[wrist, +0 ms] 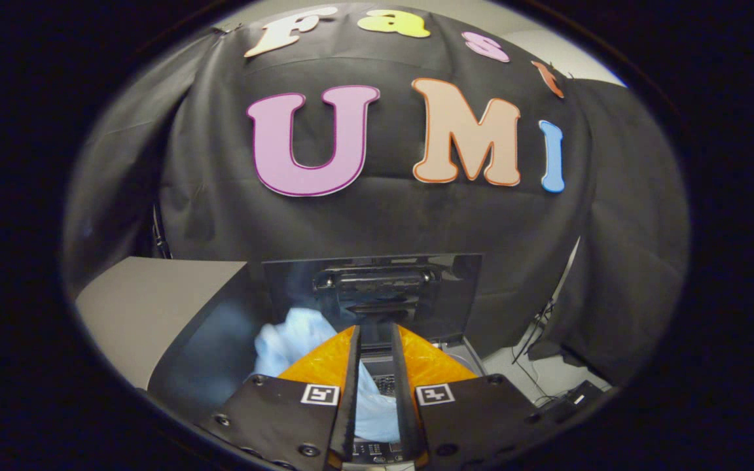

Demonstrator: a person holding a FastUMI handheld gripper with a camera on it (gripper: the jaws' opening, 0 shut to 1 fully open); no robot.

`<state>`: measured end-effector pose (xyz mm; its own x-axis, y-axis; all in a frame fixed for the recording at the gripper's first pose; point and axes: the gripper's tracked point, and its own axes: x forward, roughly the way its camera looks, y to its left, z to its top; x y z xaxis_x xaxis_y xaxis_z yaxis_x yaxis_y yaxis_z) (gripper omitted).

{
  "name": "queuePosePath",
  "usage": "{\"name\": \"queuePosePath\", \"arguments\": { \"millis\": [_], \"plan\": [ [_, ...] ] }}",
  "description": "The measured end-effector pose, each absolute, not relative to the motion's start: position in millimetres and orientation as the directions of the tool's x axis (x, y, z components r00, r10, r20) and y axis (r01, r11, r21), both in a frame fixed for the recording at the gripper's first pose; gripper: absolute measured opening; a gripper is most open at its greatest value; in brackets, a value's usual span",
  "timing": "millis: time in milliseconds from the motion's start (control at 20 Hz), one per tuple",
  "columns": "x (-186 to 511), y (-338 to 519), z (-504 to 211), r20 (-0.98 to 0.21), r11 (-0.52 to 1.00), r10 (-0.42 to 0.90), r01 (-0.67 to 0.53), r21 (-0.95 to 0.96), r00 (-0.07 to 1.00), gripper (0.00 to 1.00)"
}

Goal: Put the clothes into the washing machine and then close the washing machine lid.

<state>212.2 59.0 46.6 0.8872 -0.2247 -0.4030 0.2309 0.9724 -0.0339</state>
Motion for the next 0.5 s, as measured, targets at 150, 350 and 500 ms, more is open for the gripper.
{"name": "queuePosePath", "arguments": {
  "millis": [150, 350, 500],
  "plan": [
    [209, 59, 42, -0.412, 0.974, -0.216, 0.226, -0.025, 0.885, 0.28],
    [211, 66, 40, -0.414, 0.978, -0.196, 0.208, -0.017, 0.889, 0.28],
    [212, 73, 42, -0.404, 0.979, -0.192, 0.204, -0.013, 0.895, 0.28]
  ]
}}
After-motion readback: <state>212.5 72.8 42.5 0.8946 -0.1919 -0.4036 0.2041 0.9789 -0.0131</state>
